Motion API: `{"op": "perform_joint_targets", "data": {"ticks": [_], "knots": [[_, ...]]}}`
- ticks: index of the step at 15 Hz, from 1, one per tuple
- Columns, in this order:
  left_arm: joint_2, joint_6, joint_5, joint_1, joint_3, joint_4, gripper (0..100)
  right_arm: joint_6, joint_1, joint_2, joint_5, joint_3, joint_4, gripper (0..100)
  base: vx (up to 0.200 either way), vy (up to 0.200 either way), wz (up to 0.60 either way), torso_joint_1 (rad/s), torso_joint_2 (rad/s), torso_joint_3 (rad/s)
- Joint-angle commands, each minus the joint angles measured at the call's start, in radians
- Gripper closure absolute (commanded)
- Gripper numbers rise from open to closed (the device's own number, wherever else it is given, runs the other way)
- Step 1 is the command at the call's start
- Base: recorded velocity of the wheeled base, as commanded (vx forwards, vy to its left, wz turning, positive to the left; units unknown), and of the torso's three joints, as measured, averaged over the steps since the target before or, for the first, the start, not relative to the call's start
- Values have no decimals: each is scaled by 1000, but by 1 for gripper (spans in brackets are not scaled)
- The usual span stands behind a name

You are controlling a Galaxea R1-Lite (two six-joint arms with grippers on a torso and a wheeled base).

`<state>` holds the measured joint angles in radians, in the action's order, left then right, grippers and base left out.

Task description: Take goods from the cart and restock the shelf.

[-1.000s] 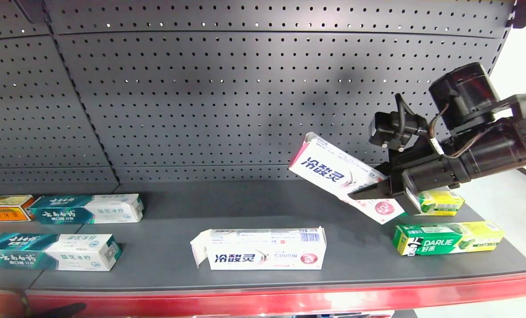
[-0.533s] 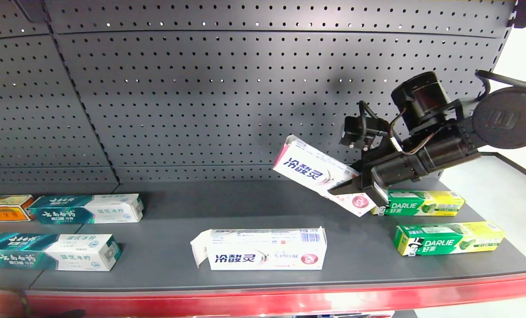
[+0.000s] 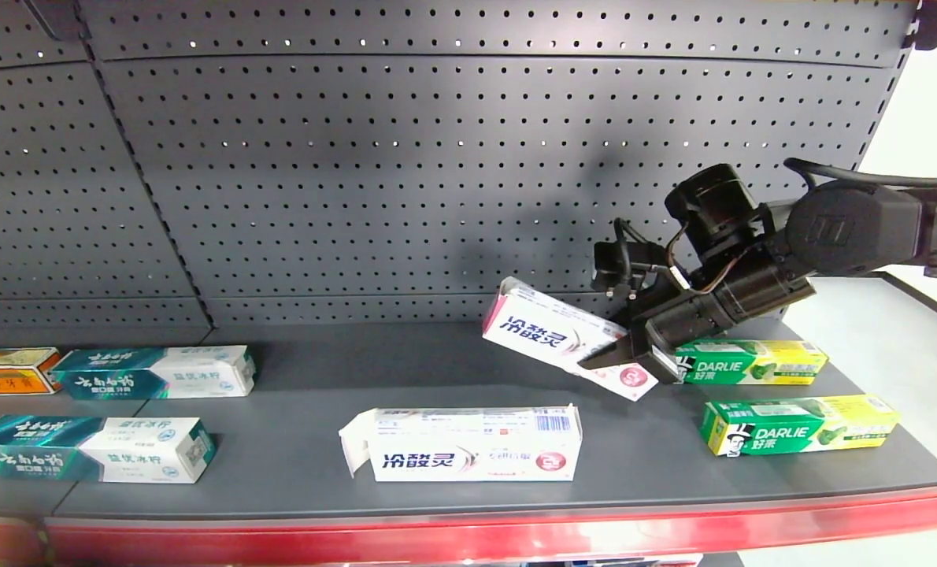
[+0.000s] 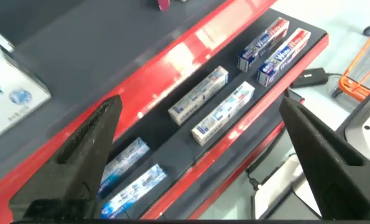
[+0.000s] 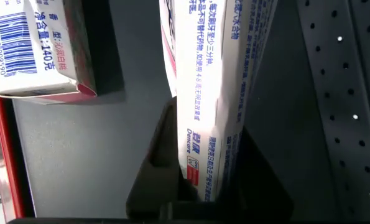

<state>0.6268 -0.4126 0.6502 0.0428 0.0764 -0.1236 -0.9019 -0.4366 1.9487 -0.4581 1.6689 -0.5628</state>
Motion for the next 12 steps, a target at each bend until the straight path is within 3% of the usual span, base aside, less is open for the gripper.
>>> {"op": "perform_joint_targets", "data": {"ticks": [1, 7, 12], "knots": [[-1, 0, 0, 0, -6, 1, 0, 0, 1, 3, -1, 0, 0, 100, 0, 0, 0, 0, 0, 0], [-52, 1, 0, -1, -52, 1, 0, 15, -16, 26, 2, 11, 38, 100, 0, 0, 0, 0, 0, 0], [-72, 15, 0, -3, -61, 1, 0, 113, -60, 49, 4, 17, 129, 100, 0, 0, 0, 0, 0, 0]]}}
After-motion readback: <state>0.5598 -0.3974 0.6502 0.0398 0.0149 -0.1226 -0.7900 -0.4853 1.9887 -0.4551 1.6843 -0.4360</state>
